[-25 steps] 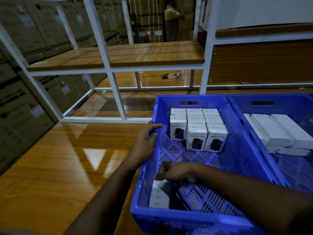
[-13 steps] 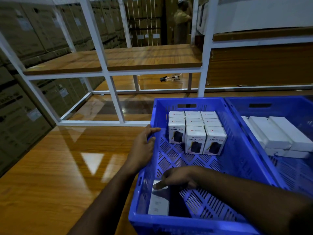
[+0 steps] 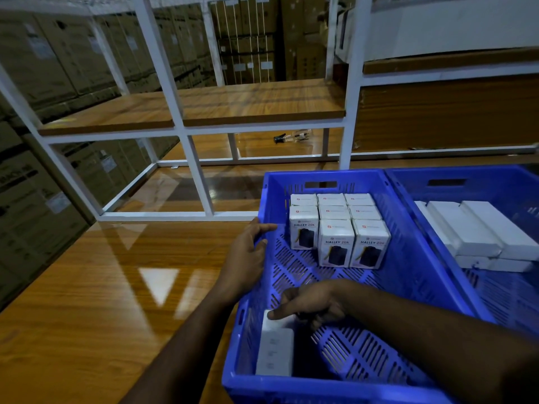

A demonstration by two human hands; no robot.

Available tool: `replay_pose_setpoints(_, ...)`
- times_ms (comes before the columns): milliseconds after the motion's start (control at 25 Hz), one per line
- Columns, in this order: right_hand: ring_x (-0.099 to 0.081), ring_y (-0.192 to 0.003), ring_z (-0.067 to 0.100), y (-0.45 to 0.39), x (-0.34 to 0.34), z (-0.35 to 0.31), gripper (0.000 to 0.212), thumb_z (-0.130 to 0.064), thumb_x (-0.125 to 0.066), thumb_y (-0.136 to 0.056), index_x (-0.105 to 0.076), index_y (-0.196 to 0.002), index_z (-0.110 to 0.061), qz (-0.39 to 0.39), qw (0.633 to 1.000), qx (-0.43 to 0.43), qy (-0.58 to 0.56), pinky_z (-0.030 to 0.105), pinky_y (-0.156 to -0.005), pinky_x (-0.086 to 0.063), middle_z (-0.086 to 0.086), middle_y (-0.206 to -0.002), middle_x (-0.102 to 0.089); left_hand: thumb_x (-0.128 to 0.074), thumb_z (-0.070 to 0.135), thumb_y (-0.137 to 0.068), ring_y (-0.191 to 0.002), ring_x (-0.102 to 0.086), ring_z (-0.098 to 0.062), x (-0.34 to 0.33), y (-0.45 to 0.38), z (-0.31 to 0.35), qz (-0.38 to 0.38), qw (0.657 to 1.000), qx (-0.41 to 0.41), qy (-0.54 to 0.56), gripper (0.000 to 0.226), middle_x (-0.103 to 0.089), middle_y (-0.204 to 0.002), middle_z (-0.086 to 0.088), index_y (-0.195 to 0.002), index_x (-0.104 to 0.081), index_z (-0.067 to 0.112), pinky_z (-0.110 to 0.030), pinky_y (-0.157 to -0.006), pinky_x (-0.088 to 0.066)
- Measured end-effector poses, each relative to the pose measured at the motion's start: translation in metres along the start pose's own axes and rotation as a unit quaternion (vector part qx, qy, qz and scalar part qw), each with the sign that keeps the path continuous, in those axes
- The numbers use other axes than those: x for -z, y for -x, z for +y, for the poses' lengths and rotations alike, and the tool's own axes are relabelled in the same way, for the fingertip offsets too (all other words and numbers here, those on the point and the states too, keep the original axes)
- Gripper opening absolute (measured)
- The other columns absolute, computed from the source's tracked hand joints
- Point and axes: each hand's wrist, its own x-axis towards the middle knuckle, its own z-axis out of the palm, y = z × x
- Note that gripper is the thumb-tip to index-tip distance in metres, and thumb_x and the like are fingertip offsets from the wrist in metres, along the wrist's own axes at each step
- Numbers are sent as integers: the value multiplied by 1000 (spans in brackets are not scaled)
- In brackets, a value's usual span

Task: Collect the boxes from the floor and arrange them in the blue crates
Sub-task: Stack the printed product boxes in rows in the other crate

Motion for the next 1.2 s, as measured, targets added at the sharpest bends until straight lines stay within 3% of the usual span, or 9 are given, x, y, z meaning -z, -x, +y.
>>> replay_pose_setpoints(120,-36,-50,9,4,0,-5,34,-31,-79,-81,-46,-77,-24,-1,1000,-4,12,21,-48,-35,-3,-59,-37,-45,0,-102,-119,-58,-2,1,1,4,2,1000,-6,-19,34,-56,-134,8,-121,-65,20,-1,-82,-45)
replay_pose_setpoints(240,-45,-64,12,7,11,-14,32,-25,-85,-74,-53,-74,-23,5,1000,16,7,29,-64,-45,-2,-65,-44,-45,0,-103,-108,-51,20,2,5,10,0,999,-2,-40,34,-48,-129,19,-124,-64,17,0,-84,-43)
replay_pose_setpoints(360,-56,-72,16,20,34,-19,24,-16,-84,-74,-60,-70,-15,15,996,63,-62,27,-66,-48,4,-73,-59,-50,8,-101,-132,-48,-3,2,2,12,5,989,-12,-150,33,-49,-143,10,-129,-63,21,-21,-102,-43)
replay_pose_setpoints(440,-59,-63,15,33,52,-23,24,-9,-82,-77,-58,-72,-11,63,989,89,-102,25,-54,-47,5,-71,-62,-54,13,-99,-130,-55,-14,2,-4,15,12,976,-16,-215,32,-60,-139,4,-129,-62,21,-32,-102,-48)
replay_pose_setpoints(560,-61,-63,13,47,72,-26,26,-9,-83,-75,-57,-76,-15,118,974,123,-149,30,-63,-51,4,-78,-62,-56,19,-99,-122,-60,-16,-4,-11,29,31,975,-9,-220,33,-66,-131,2,-131,-61,18,-32,-100,-49)
replay_pose_setpoints(680,-59,-85,22,56,82,-30,39,-14,-90,-64,-58,-85,-19,160,950,149,-222,38,-71,-50,9,-93,-61,-66,35,-94,-120,-61,-13,-17,-10,37,11,981,-26,-193,41,-67,-130,1,-130,-62,16,-32,-100,-49)
replay_pose_setpoints(880,-61,-79,21,74,88,-35,39,-29,-75,-83,-67,-115,-7,208,927,166,-265,29,-66,-50,9,-88,-70,-82,59,-69,-113,-60,-9,-29,-5,37,-67,980,-22,-185,78,-62,-128,12,-132,-51,26,-37,-90,-55)
replay_pose_setpoints(1000,-61,-90,20,79,89,-37,48,-42,-76,-79,-69,-116,-12,219,923,164,-271,30,-72,-49,6,-97,-71,-81,53,-73,-106,-59,-14,-33,-2,39,-48,972,-21,-228,70,-59,-122,10,-127,-45,26,-37,-83,-54)
replay_pose_setpoints(1200,-62,-106,21,85,103,-33,57,-58,-71,-76,-69,-115,-16,204,908,177,-321,37,-88,-48,4,-108,-71,-65,44,-93,-110,-59,-13,-33,-7,40,-45,997,10,-60,43,-57,-123,4,-127,-53,21,-31,-89,-52)
